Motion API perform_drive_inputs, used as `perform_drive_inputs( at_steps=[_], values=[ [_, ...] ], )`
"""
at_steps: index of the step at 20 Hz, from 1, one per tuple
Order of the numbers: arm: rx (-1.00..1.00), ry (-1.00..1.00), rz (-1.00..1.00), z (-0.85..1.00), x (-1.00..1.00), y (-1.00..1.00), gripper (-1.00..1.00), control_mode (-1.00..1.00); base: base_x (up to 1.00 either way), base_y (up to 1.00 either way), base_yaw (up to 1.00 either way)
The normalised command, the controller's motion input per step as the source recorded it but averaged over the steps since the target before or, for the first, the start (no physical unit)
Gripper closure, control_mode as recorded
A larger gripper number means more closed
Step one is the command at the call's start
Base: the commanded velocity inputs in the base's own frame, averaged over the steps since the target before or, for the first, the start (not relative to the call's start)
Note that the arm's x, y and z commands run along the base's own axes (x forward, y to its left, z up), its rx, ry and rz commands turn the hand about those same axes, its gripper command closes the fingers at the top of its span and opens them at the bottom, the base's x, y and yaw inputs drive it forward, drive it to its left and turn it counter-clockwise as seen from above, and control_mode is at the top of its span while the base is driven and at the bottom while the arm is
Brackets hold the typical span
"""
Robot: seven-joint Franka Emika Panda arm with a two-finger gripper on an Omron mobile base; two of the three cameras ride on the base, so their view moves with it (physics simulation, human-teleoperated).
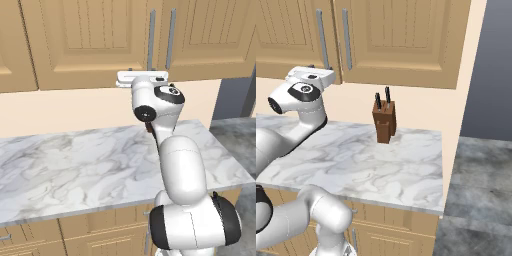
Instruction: Pick up the dish brush and soap dispenser from the sink, and place them back in the cabinet, and close the cabinet doors.
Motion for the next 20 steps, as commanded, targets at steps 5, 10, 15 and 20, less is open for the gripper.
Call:
perform_drive_inputs(
  at_steps=[5,10,15,20],
  values=[
    [0.0,0.0,0.03,-0.04,0.31,0.0,-1.0,-1.0,0.0,0.0,0.0],
    [0.0,0.0,0.01,-0.02,0.28,0.0,-1.0,-1.0,0.0,0.0,0.0],
    [0.0,0.02,0.01,0.0,0.24,0.0,-1.0,-1.0,0.0,0.0,0.0],
    [0.01,0.06,0.01,0.0,0.15,0.0,-1.0,-1.0,0.0,0.0,0.0]
  ],
)
